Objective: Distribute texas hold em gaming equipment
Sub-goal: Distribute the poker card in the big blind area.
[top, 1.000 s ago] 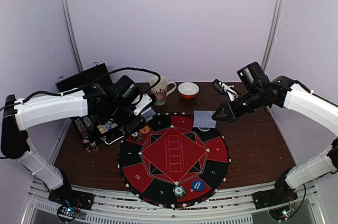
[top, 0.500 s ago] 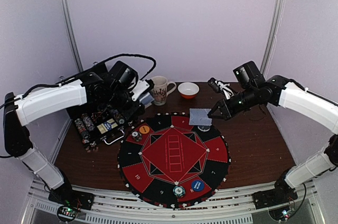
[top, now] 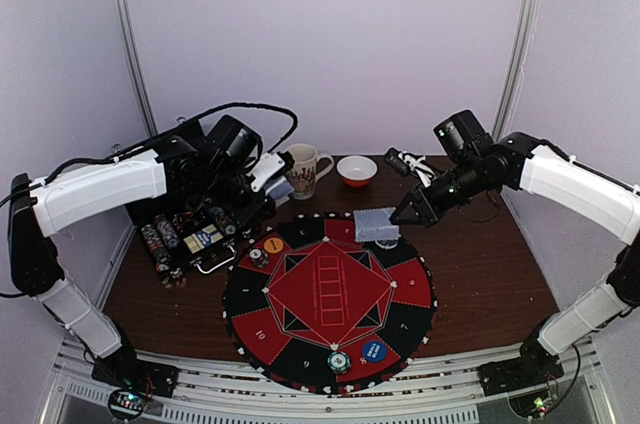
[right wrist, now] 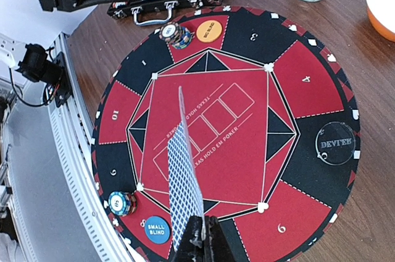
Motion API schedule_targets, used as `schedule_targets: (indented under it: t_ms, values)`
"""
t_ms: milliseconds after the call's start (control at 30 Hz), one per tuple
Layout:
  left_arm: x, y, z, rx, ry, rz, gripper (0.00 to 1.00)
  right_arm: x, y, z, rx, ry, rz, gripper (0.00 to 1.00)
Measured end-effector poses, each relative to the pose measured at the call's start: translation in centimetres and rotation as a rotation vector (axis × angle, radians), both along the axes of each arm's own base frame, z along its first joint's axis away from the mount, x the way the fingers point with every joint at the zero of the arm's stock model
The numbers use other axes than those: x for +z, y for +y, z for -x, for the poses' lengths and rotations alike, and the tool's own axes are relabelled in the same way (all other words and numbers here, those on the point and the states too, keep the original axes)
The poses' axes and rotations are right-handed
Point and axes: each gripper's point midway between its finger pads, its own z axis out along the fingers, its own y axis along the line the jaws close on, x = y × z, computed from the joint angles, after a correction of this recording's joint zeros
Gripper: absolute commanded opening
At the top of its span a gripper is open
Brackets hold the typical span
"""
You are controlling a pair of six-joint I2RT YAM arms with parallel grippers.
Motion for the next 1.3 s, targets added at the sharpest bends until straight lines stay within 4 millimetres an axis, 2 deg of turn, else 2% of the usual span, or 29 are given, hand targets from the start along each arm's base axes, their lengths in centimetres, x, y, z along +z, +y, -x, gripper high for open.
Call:
schedule_targets:
  t_ms: [267,333,433,533,600,667,800,1000,1167,1300]
  values:
    - [0.0,0.0,0.0,0.000,0.001,0.000,0.50,-0.5,0.0,0.7,0.053,0.003,0.029,0.00]
    - [0.0,0.0,0.0,0.000,0.001,-0.001,0.50,-0.5,0.7,1.4,0.080,0.002,0.030,0.00]
    - [-0.1,0.0,0.0,0.001,0.001,-0.001,0.50,-1.0,2.5,3.3,0.153,0.008,0.037,0.00]
    - [-0.1,0.1,-0.1,0.003,0.001,-0.002,0.50,-2.2,5.0,5.4,0.249,0.025,0.051,0.00]
    - [-0.1,0.2,-0.2,0.008,0.000,-0.003,0.50,-3.3,6.9,6.2,0.297,0.048,0.044,0.00]
    - [-0.1,0.6,-0.5,0.022,0.000,-0.008,0.50,-4.5,8.5,6.2,0.298,0.086,0.030,0.00]
    - [-0.2,1.7,-1.3,0.058,-0.002,-0.015,0.50,-6.7,11.1,2.5,0.156,0.124,-0.023,0.00]
    - [-0.7,3.5,-2.1,0.116,0.000,-0.034,0.50,-10.1,14.4,-6.3,-0.242,0.216,-0.169,0.00]
    - [-1.0,4.2,-2.2,0.139,0.005,-0.044,0.50,-12.8,15.5,-11.9,-0.564,0.271,-0.322,0.00]
    - [-0.9,4.3,-2.2,0.141,0.003,-0.042,0.50,-14.4,16.0,-14.6,-0.752,0.301,-0.430,0.00]
